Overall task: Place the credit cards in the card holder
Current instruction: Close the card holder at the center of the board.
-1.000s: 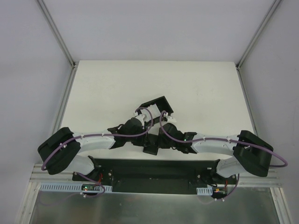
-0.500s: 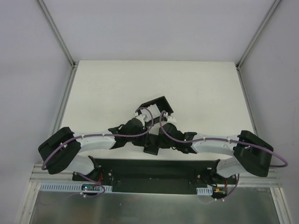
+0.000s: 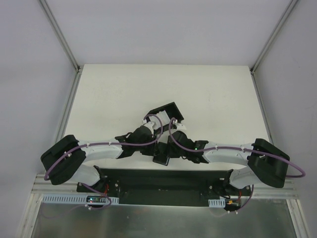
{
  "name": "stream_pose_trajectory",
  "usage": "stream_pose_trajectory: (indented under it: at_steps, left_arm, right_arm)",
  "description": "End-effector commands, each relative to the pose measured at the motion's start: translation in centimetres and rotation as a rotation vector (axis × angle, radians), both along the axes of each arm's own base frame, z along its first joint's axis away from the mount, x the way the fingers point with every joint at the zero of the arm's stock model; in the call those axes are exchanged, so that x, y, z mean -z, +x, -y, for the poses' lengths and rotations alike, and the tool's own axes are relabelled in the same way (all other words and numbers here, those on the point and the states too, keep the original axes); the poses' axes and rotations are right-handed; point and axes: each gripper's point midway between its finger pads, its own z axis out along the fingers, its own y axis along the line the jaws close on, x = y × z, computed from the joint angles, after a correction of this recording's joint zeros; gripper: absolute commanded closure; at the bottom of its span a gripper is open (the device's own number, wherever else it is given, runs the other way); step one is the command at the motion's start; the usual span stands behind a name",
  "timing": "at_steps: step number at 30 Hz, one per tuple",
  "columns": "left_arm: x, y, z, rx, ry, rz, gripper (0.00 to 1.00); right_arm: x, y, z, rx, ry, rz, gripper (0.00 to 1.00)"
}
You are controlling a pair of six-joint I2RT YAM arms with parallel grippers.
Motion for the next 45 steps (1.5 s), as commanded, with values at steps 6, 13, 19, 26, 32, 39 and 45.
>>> stream_pose_trajectory:
  at_steps: [6, 13, 19, 26, 32, 39, 45]
  left_arm:
    - [2.2, -2.6, -2.5, 0.035, 0.133, -0.073, 0.57]
    - [1.2, -1.5, -2.5, 0.016, 0.128, -0.014, 0.69]
    - [1.0, -1.4, -1.8, 0.049, 0.124, -0.015, 0.69]
    - [-1.3, -0.1, -1.5, 0.031, 0.087, 0.07, 0.59]
    - [-1.5, -0.1, -1.6, 0.027, 0.083, 0.077, 0.65]
    - [-0.2, -0.5, -0.9, 0.073, 0.103, 0.035, 0.75]
    - [0.5, -0.7, -1.0, 0.074, 0.112, 0.021, 0.75]
  right_arm:
    - [-2.3, 0.6, 1.3, 0.052, 0.02, 0.074, 0.76]
    - [-1.6, -0.4, 3.7, 0.079, -0.018, 0.046, 0.75]
    - [-0.7, -1.2, 4.2, 0.091, -0.003, 0.022, 0.79]
    - [-1.1, -0.8, 3.9, 0.095, 0.002, 0.032, 0.79]
    - [-1.4, -0.8, 3.9, 0.098, 0.011, 0.039, 0.79]
    - [-2.0, -0.7, 3.0, 0.076, 0.03, 0.044, 0.79]
    - [-2.3, -0.8, 1.6, 0.044, 0.04, 0.045, 0.79]
